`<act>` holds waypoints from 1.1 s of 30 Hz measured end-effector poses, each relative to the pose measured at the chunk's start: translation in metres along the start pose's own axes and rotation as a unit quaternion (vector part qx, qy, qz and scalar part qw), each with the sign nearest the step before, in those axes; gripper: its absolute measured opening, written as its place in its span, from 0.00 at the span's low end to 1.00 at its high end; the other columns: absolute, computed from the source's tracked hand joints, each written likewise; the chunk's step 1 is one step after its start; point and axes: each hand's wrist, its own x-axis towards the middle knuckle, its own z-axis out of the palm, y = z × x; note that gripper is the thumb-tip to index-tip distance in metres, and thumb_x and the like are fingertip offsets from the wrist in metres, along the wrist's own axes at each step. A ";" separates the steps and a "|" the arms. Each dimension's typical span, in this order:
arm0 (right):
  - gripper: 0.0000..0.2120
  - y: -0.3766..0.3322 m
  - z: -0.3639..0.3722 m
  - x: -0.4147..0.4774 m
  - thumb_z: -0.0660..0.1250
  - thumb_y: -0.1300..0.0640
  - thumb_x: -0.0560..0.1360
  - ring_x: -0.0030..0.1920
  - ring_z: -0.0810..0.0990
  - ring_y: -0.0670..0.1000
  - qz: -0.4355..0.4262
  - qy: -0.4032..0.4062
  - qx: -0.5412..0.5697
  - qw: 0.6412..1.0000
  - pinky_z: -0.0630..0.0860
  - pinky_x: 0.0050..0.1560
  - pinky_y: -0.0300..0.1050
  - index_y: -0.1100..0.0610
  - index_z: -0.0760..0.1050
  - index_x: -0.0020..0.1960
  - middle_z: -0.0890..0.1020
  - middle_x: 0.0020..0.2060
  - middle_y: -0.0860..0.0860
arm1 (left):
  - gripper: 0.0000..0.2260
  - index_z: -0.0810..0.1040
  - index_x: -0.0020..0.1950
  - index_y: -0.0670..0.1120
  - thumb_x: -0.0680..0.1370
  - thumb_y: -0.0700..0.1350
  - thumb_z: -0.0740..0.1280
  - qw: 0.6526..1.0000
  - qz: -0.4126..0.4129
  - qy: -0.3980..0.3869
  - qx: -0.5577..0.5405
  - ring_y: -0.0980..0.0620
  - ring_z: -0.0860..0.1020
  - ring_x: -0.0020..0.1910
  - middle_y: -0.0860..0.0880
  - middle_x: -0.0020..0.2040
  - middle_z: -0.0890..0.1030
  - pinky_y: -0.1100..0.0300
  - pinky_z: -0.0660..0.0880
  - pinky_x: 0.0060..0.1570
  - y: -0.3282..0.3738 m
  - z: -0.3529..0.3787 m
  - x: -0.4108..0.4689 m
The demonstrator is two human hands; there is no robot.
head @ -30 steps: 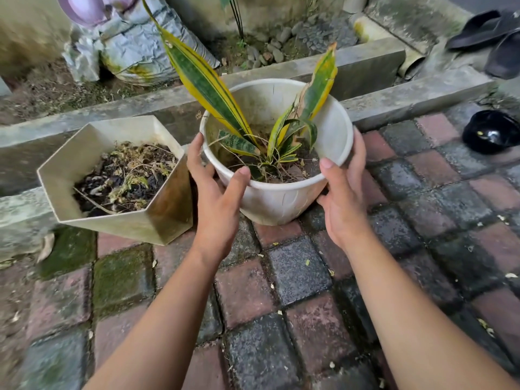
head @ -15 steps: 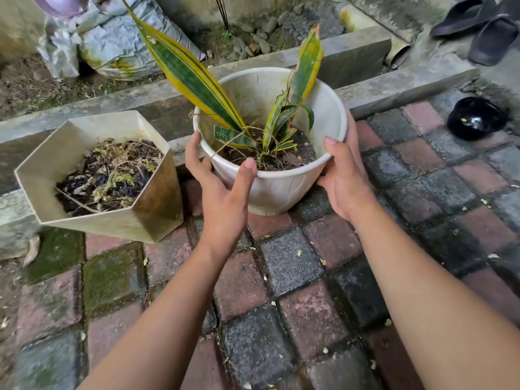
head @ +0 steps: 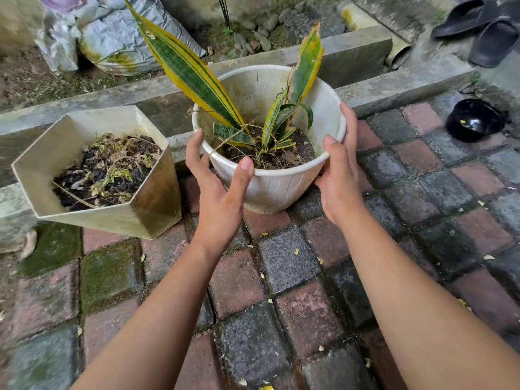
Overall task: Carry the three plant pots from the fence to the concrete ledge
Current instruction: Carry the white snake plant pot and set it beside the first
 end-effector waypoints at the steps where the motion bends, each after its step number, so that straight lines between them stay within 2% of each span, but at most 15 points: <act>1: 0.24 0.000 -0.001 0.000 0.66 0.46 0.79 0.81 0.66 0.58 0.001 -0.006 0.005 1.000 0.62 0.81 0.70 0.28 0.68 0.72 0.67 0.82 0.53 | 0.38 0.51 0.77 0.61 0.74 0.61 0.70 1.000 -0.005 -0.001 -0.003 0.22 0.65 0.77 0.30 0.81 0.61 0.16 0.59 0.71 0.000 0.000 0.000; 7: 0.25 0.001 -0.002 -0.001 0.66 0.46 0.80 0.80 0.68 0.59 0.004 -0.009 0.008 1.000 0.64 0.80 0.71 0.31 0.68 0.74 0.68 0.81 0.54 | 0.38 0.50 0.77 0.62 0.75 0.63 0.69 1.000 -0.006 0.000 0.003 0.20 0.61 0.78 0.29 0.82 0.59 0.16 0.58 0.71 -0.002 0.000 0.002; 11: 0.25 -0.003 -0.002 -0.001 0.67 0.49 0.78 0.81 0.66 0.60 -0.004 -0.010 0.024 1.000 0.63 0.81 0.71 0.33 0.70 0.73 0.67 0.81 0.55 | 0.36 0.48 0.74 0.64 0.75 0.63 0.67 1.000 0.011 0.013 0.022 0.31 0.61 0.83 0.31 0.82 0.58 0.31 0.60 0.81 -0.002 0.000 0.003; 16: 0.25 -0.012 0.000 -0.003 0.67 0.47 0.74 0.80 0.68 0.60 0.009 -0.005 0.040 0.999 0.64 0.79 0.72 0.28 0.72 0.69 0.69 0.81 0.54 | 0.34 0.50 0.73 0.65 0.74 0.63 0.67 1.000 0.014 -0.005 0.017 0.31 0.62 0.83 0.30 0.82 0.57 0.33 0.60 0.82 -0.005 0.000 0.004; 18: 0.25 -0.015 0.002 -0.004 0.67 0.46 0.73 0.78 0.70 0.60 0.016 0.004 0.033 0.999 0.66 0.78 0.73 0.27 0.72 0.67 0.70 0.79 0.53 | 0.36 0.50 0.75 0.62 0.74 0.63 0.67 1.000 0.013 -0.010 0.017 0.32 0.62 0.83 0.30 0.82 0.57 0.34 0.60 0.82 -0.004 -0.001 0.003; 22: 0.26 -0.018 0.003 -0.007 0.65 0.46 0.71 0.75 0.73 0.57 0.037 0.022 0.002 0.999 0.68 0.77 0.71 0.29 0.71 0.68 0.74 0.75 0.47 | 0.43 0.47 0.83 0.48 0.76 0.62 0.66 0.999 0.013 -0.023 0.044 0.37 0.63 0.83 0.32 0.82 0.60 0.37 0.61 0.82 -0.005 -0.004 0.000; 24: 0.25 -0.024 0.000 -0.009 0.67 0.50 0.73 0.74 0.75 0.56 0.049 0.034 -0.005 0.998 0.70 0.77 0.69 0.33 0.74 0.68 0.77 0.72 0.46 | 0.42 0.50 0.83 0.48 0.77 0.63 0.66 0.997 0.011 -0.032 0.072 0.38 0.66 0.81 0.34 0.81 0.64 0.38 0.64 0.81 0.000 -0.008 -0.003; 26: 0.22 -0.041 0.002 -0.005 0.66 0.56 0.75 0.68 0.80 0.52 0.073 0.070 -0.007 0.995 0.74 0.75 0.64 0.42 0.77 0.68 0.81 0.67 0.48 | 0.36 0.58 0.80 0.52 0.77 0.61 0.69 0.996 0.000 -0.021 0.085 0.39 0.74 0.76 0.38 0.76 0.71 0.38 0.72 0.76 0.014 -0.017 -0.007; 27: 0.21 -0.054 0.003 -0.001 0.65 0.59 0.76 0.64 0.82 0.49 0.078 0.086 -0.014 0.993 0.78 0.72 0.58 0.47 0.77 0.68 0.83 0.63 0.48 | 0.33 0.60 0.78 0.52 0.78 0.57 0.71 0.997 -0.007 -0.007 0.080 0.42 0.78 0.72 0.41 0.72 0.74 0.40 0.76 0.73 0.024 -0.022 -0.009; 29: 0.21 -0.087 0.009 0.003 0.64 0.62 0.78 0.59 0.82 0.39 0.075 0.089 -0.066 0.991 0.79 0.64 0.42 0.54 0.75 0.70 0.81 0.61 0.46 | 0.30 0.61 0.78 0.51 0.80 0.46 0.72 0.997 -0.022 0.020 0.077 0.54 0.82 0.61 0.45 0.63 0.76 0.49 0.82 0.67 0.051 -0.033 -0.016; 30: 0.21 -0.106 0.015 0.003 0.64 0.63 0.78 0.61 0.80 0.36 0.067 0.081 -0.108 0.989 0.76 0.64 0.37 0.55 0.75 0.71 0.80 0.63 0.46 | 0.31 0.59 0.78 0.50 0.80 0.43 0.72 0.996 -0.035 0.026 0.076 0.61 0.83 0.54 0.47 0.59 0.75 0.57 0.83 0.62 0.068 -0.040 -0.021; 31: 0.21 -0.127 0.022 0.001 0.64 0.63 0.79 0.65 0.78 0.37 0.055 0.064 -0.151 0.985 0.72 0.67 0.35 0.55 0.76 0.71 0.80 0.65 0.47 | 0.33 0.58 0.79 0.50 0.79 0.41 0.72 0.996 -0.047 0.032 0.071 0.65 0.83 0.47 0.49 0.56 0.74 0.65 0.82 0.56 0.090 -0.048 -0.026; 33: 0.20 -0.171 0.039 -0.004 0.64 0.61 0.79 0.71 0.75 0.46 0.032 0.005 -0.223 0.974 0.70 0.74 0.40 0.52 0.77 0.70 0.78 0.69 0.49 | 0.34 0.56 0.77 0.53 0.76 0.40 0.71 0.996 -0.052 0.037 0.058 0.67 0.82 0.40 0.51 0.53 0.71 0.69 0.80 0.50 0.137 -0.070 -0.033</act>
